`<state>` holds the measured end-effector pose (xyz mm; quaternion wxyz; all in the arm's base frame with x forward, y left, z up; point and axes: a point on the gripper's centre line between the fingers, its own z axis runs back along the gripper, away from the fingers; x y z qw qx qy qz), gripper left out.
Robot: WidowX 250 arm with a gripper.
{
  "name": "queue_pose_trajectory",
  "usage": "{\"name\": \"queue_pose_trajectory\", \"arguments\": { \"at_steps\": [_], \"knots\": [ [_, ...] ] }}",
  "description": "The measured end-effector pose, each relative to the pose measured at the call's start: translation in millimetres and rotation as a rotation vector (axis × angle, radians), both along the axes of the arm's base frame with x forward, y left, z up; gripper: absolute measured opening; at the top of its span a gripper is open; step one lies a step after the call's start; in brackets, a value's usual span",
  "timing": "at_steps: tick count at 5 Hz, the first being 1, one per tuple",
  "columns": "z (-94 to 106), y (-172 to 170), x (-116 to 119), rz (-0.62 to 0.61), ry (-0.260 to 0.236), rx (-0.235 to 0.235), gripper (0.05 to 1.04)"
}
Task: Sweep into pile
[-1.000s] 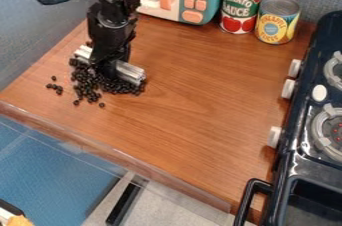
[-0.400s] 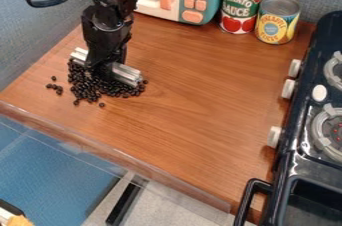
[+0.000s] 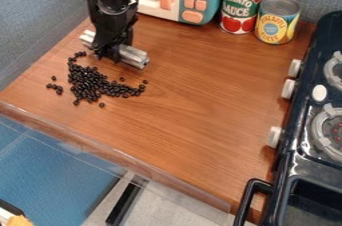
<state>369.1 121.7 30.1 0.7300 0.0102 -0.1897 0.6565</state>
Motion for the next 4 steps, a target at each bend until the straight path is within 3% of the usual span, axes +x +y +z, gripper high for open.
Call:
{"name": "queue_pose_trajectory", "arguments": {
  "at_steps": [1,2,4],
  "knots": [
    [13.7,-8,15,-0.013,-0.023,-0.002,0.384],
    [23.5,-10,29,0.003,-0.036,-0.032,0.384],
    [14.8,6,54,0.076,-0.010,-0.026,0.384]
  ]
}}
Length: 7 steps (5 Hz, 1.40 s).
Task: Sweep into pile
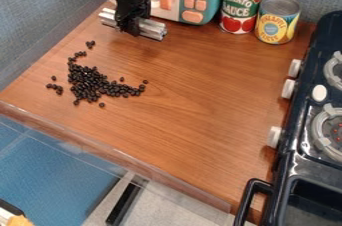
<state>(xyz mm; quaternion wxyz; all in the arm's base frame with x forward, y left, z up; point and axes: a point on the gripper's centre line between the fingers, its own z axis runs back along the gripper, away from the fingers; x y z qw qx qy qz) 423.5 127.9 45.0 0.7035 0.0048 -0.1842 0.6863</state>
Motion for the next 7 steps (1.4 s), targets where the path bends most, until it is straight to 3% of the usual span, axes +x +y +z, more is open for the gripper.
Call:
{"name": "queue_pose_trajectory", "arguments": {
  "at_steps": [2,4,7],
  "knots": [
    [-10.8,21,2,0.071,0.025,-0.008,0.385],
    [-24.2,16,-22,0.068,0.061,-0.013,0.384],
    [-22.2,4,-53,0.027,0.035,-0.014,0.384]
  ]
}}
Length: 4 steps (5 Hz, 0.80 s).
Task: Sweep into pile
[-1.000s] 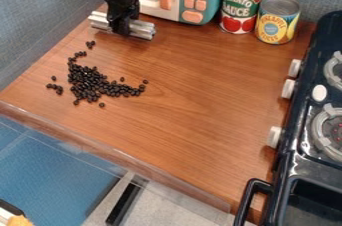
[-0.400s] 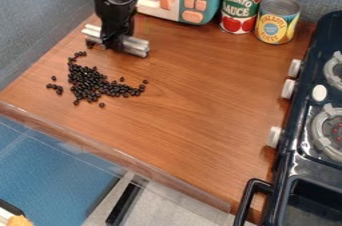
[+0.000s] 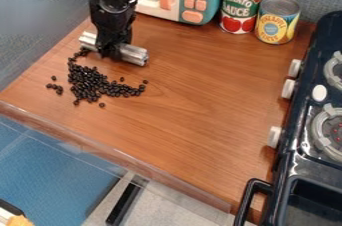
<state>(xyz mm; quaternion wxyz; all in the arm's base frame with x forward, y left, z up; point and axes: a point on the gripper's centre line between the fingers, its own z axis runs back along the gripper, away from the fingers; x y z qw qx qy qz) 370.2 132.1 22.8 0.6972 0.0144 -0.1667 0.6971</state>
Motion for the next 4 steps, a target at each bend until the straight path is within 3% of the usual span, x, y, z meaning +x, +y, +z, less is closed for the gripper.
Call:
{"name": "queue_pose_trajectory", "arguments": {
  "at_steps": [4],
  "knots": [
    [2.2,2,-25,-0.009,-0.025,-0.015,0.384]
  ]
}}
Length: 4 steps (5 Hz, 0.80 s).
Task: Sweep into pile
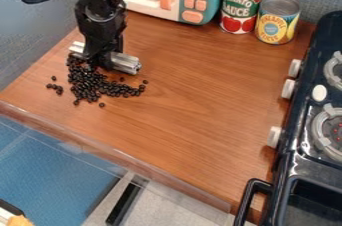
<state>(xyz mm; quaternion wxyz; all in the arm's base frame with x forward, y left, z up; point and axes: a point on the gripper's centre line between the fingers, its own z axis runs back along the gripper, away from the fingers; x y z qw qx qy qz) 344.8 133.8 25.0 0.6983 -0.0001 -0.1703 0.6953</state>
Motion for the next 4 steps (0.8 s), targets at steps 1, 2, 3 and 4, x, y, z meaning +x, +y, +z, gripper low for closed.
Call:
{"name": "queue_pose_trajectory", "arguments": {
  "at_steps": [1,2,3,4],
  "knots": [
    [3.8,-1,-7,-0.008,-0.006,0.004,0.384],
    [0.8,-1,-10,-0.018,-0.004,0.004,0.384],
    [10.8,-1,-6,-0.018,-0.030,0.003,0.384],
    [31.3,5,7,0.006,-0.086,-0.013,0.384]
  ]
}}
